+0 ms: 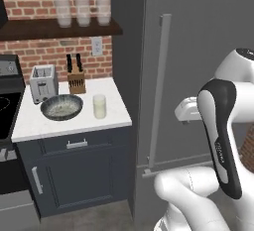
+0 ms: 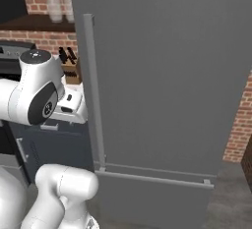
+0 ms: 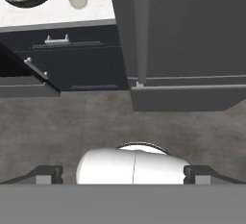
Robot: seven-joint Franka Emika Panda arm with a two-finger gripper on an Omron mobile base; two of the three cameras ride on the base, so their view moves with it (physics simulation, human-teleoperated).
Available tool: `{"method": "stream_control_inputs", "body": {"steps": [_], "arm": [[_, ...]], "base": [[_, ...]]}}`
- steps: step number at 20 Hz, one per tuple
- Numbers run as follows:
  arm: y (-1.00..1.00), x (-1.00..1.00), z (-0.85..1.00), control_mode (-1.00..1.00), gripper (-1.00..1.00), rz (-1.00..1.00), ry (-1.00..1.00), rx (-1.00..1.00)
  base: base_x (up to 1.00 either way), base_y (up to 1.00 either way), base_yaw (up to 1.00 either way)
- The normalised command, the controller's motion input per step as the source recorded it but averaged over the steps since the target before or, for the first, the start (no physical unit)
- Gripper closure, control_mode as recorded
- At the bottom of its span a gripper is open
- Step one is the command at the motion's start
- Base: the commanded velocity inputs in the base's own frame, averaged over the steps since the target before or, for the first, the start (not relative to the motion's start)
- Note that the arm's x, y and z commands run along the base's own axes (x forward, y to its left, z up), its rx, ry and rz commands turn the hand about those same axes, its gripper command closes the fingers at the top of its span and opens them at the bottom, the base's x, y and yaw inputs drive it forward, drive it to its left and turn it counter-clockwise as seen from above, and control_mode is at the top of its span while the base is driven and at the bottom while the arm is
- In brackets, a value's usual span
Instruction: Grab a lemon wedge from the fridge and one ice cube from the ice bowl, and put them in the glass of lemonade.
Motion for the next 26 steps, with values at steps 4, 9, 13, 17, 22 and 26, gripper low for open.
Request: {"method": "stream_control_inputs", "body": {"steps": [4,9,13,17,22,26], "arm": [[0.00,0.00,0.00,1.00,-1.00,0.00,0.00,0.00],[0.00,0.00,0.00,1.00,-1.00,0.00,0.00,0.00],[0.00,0.00,0.00,1.00,-1.00,0.00,0.00,0.00],[0.00,0.00,0.00,1.00,-1.00,0.00,0.00,0.00],[0.00,0.00,0.00,1.00,-1.00,0.00,0.00,0.00],[0.00,0.00,0.00,1.00,-1.00,0.00,0.00,0.00]], "base": [[-0.21,0.00,0.00],[-0.39,0.00,0.00],[-0.42,-0.01,0.00],[-0.32,0.00,0.00],[-0.20,0.00,0.00],[-0.19,0.00,0.00]]}}
